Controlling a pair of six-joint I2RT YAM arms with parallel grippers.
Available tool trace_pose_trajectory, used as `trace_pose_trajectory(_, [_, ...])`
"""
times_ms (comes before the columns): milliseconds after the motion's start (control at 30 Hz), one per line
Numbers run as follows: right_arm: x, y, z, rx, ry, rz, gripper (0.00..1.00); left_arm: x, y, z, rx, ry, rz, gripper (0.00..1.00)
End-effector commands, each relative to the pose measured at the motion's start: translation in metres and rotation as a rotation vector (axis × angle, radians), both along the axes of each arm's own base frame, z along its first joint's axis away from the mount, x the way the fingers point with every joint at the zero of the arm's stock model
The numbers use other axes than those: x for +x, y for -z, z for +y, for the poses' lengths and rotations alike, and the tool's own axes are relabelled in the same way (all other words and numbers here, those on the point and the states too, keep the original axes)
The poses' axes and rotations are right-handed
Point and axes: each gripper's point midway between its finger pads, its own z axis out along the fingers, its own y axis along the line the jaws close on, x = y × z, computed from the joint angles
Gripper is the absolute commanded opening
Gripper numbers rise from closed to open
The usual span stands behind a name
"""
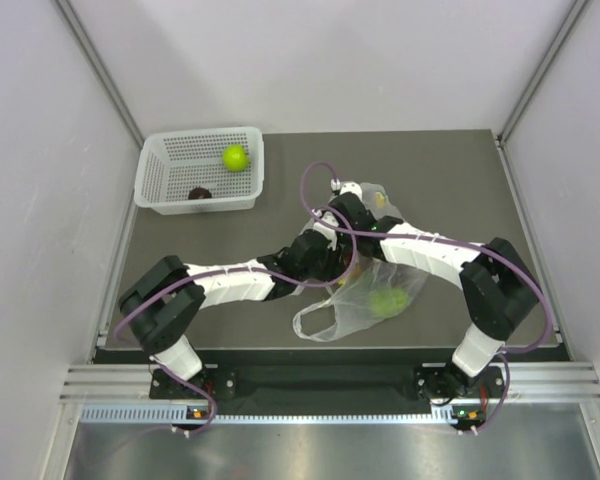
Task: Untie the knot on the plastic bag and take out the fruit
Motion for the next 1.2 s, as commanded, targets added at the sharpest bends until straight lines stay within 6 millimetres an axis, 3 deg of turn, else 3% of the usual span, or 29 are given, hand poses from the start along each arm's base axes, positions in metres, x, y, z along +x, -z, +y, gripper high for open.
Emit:
trace_pose_trajectory(0, [-0.063, -0.045, 0.081, 0.222, -0.323, 0.030, 0.58, 0.020, 0.014, -0.009, 0.012, 0.020, -0.001, 0.38])
trace_pose_trajectory(233, [-0.061, -0.045, 0.078, 0.213, -0.303, 0.024, 0.57, 0.019, 0.000, -0.004, 0.012, 0.010, -0.012, 0.00])
trace_pose_trajectory(433, [-0.056, -0.045, 0.066, 0.165, -0.245, 0.005, 0.57, 0.004, -0.020, 0.014, 0.069, -0.006, 0.051, 0.00])
trace_pose_trajectory(767, [-0.048, -0.050, 0.032, 0.051, -0.083, -0.060, 0.68, -0.035, -0.071, 0.055, 0.126, -0.052, 0.130, 0.00])
trace_pose_trajectory(933, [-0.043, -0.047, 0.017, 0.006, 0.006, -0.074, 0.71, -0.047, -0.102, 0.066, 0.152, -0.063, 0.133, 0.00])
trace_pose_trajectory(1167, [-0.038, -0.037, -0.007, -0.069, 0.130, -0.086, 0.79, -0.060, -0.113, 0.111, 0.300, -0.136, 0.152, 0.00])
